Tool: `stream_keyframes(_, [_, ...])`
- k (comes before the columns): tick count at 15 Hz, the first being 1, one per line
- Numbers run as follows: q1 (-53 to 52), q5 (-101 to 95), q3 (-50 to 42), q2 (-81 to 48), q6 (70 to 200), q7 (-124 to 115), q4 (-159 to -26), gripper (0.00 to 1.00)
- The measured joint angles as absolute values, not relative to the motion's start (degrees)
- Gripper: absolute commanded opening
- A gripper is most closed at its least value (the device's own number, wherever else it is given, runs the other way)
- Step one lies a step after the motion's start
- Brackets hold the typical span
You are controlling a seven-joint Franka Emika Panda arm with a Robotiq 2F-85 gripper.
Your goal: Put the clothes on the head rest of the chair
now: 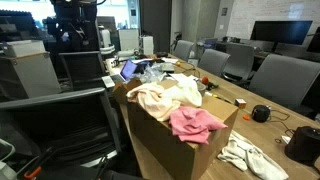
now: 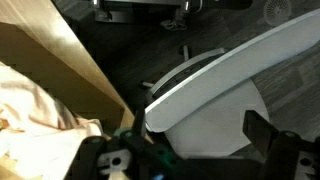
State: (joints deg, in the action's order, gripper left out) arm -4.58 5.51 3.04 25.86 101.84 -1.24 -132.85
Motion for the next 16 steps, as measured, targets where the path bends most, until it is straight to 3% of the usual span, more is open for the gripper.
stream_keyframes(16, [-3.3, 2.4, 3.0, 23.9, 102.3, -1.7, -131.4, 1.00])
